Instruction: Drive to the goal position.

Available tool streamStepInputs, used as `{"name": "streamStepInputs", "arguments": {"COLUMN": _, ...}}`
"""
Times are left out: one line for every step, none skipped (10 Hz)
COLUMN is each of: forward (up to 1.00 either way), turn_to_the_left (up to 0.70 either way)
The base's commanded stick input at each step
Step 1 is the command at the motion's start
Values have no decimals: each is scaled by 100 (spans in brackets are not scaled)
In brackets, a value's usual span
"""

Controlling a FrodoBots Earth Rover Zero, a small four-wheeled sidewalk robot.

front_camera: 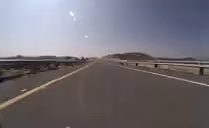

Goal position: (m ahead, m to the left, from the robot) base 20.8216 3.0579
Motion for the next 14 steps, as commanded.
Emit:
{"name": "streamStepInputs", "arguments": {"forward": 100, "turn_to_the_left": 0}}
{"name": "streamStepInputs", "arguments": {"forward": 100, "turn_to_the_left": 0}}
{"name": "streamStepInputs", "arguments": {"forward": 100, "turn_to_the_left": 0}}
{"name": "streamStepInputs", "arguments": {"forward": 100, "turn_to_the_left": 0}}
{"name": "streamStepInputs", "arguments": {"forward": 100, "turn_to_the_left": 0}}
{"name": "streamStepInputs", "arguments": {"forward": 100, "turn_to_the_left": 0}}
{"name": "streamStepInputs", "arguments": {"forward": 100, "turn_to_the_left": 0}}
{"name": "streamStepInputs", "arguments": {"forward": 100, "turn_to_the_left": 0}}
{"name": "streamStepInputs", "arguments": {"forward": 100, "turn_to_the_left": 0}}
{"name": "streamStepInputs", "arguments": {"forward": 100, "turn_to_the_left": 0}}
{"name": "streamStepInputs", "arguments": {"forward": 100, "turn_to_the_left": 0}}
{"name": "streamStepInputs", "arguments": {"forward": 100, "turn_to_the_left": 0}}
{"name": "streamStepInputs", "arguments": {"forward": 100, "turn_to_the_left": 0}}
{"name": "streamStepInputs", "arguments": {"forward": 100, "turn_to_the_left": 0}}
